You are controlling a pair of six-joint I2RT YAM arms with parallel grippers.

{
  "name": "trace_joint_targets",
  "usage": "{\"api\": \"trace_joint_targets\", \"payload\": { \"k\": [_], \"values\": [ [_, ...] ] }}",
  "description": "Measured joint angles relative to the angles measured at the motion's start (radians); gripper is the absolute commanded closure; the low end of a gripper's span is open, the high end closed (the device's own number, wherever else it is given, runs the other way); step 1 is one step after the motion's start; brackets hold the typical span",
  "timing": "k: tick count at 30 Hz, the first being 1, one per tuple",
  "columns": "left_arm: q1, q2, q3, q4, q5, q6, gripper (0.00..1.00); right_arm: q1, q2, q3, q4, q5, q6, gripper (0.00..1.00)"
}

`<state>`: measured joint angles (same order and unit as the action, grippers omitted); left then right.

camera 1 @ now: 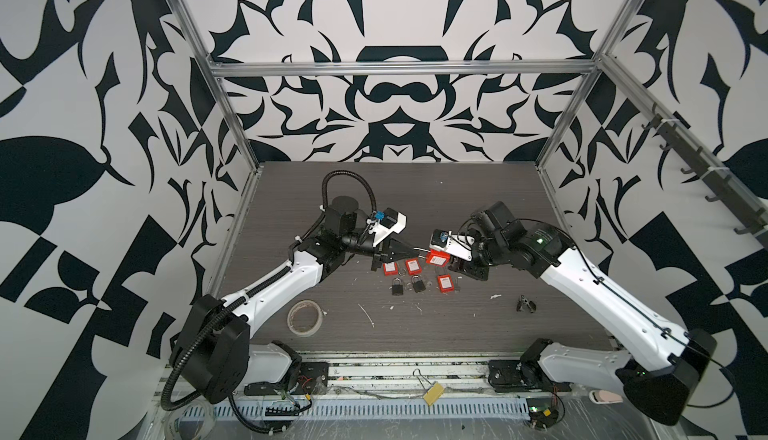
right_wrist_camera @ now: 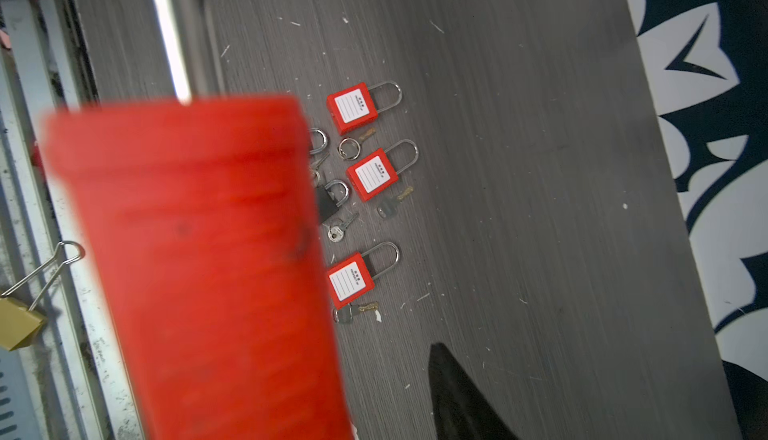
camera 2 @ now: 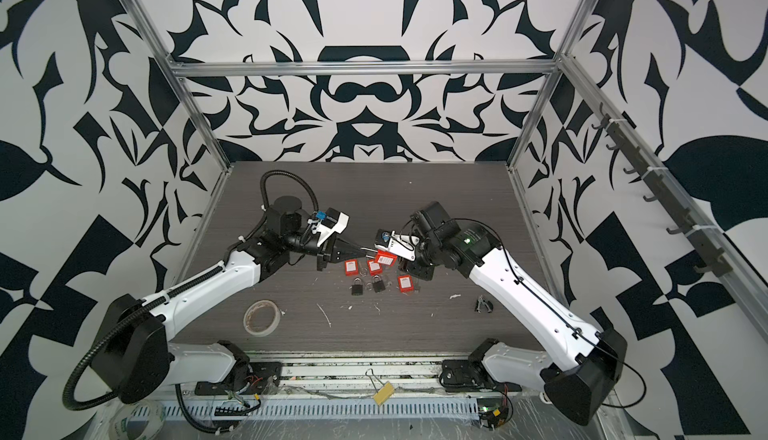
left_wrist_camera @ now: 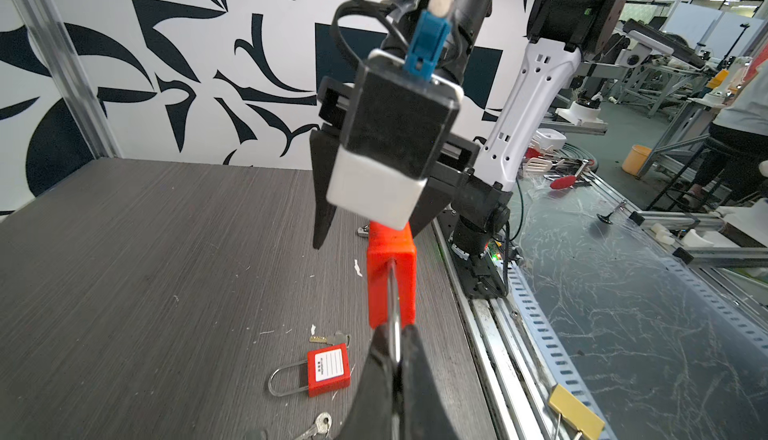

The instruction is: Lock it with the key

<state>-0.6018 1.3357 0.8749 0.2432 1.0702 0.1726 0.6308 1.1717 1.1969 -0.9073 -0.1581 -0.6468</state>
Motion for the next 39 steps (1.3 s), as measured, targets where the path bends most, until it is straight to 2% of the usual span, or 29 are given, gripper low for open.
{"api": "trace_joint_targets", "payload": {
  "k": [10, 20, 25, 29, 33, 39],
  "values": [
    [-0.002, 0.0, 0.028, -0.047, 0.012, 0.031, 1.0, 0.0, -0.122, 0.011, -0.125, -0.014, -0.06, 0.45],
    [-0.016, 0.0, 0.037, -0.099, 0.019, 0.056, 1.0, 0.0, -0.03, 0.132, -0.142, -0.126, -0.043, 0.51],
    [-0.025, 0.0, 0.038, -0.111, 0.012, 0.061, 1.0, 0.0, -0.008, 0.129, -0.137, -0.126, -0.048, 0.66],
    [-0.025, 0.0, 0.048, -0.124, -0.01, 0.063, 1.0, 0.0, -0.029, 0.081, -0.091, -0.096, -0.053, 0.65],
    [-0.025, 0.001, 0.058, -0.136, -0.024, 0.064, 1.0, 0.0, -0.063, 0.024, -0.05, -0.074, -0.054, 0.56],
    [-0.03, 0.001, 0.076, -0.135, -0.011, 0.063, 1.0, 0.0, -0.102, -0.008, -0.031, -0.06, -0.045, 0.55]
  ]
}}
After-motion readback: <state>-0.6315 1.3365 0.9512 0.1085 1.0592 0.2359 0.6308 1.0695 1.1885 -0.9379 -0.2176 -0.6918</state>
